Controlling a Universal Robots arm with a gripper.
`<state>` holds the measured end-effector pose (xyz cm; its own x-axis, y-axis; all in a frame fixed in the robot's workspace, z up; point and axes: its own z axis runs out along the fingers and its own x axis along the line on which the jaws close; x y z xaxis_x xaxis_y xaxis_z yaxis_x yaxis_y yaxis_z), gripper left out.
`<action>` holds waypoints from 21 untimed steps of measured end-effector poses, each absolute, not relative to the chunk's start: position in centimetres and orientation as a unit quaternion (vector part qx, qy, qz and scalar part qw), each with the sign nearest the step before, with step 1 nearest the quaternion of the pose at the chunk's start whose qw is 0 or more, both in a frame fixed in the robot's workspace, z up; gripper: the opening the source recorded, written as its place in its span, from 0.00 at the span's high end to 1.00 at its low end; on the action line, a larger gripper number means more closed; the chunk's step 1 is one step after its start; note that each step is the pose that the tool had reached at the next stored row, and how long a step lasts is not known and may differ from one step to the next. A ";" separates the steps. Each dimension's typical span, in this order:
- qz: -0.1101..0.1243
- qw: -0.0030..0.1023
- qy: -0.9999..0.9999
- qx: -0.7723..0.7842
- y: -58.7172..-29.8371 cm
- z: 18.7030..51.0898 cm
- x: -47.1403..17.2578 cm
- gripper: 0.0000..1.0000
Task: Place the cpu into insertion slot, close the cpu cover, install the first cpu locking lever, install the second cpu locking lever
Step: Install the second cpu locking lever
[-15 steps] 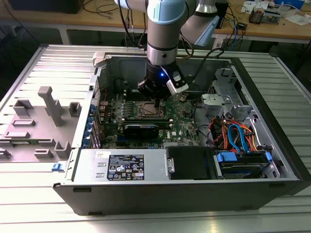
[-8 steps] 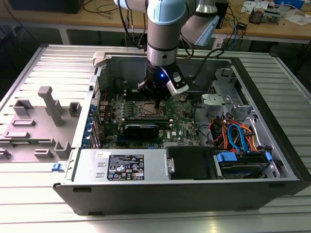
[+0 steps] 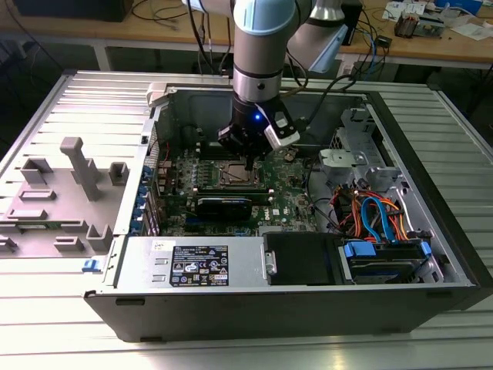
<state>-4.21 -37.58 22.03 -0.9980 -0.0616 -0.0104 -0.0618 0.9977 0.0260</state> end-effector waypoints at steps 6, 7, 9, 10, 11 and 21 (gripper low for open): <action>0.013 0.005 0.999 -0.031 -37.6 22.1 -4.2 0.89; 0.013 0.005 0.999 -0.031 -37.6 22.1 -4.2 0.89; 0.013 0.005 0.999 -0.031 -37.6 22.1 -4.2 0.89; 0.013 0.005 0.999 -0.031 -37.6 22.1 -4.2 0.89; 0.013 0.005 0.999 -0.031 -37.6 22.1 -4.2 0.89; 0.013 0.005 0.999 -0.031 -37.8 22.5 -4.2 0.89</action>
<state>-4.21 -37.81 22.52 -0.9980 -0.0617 -0.0103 -0.0619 0.9978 0.0249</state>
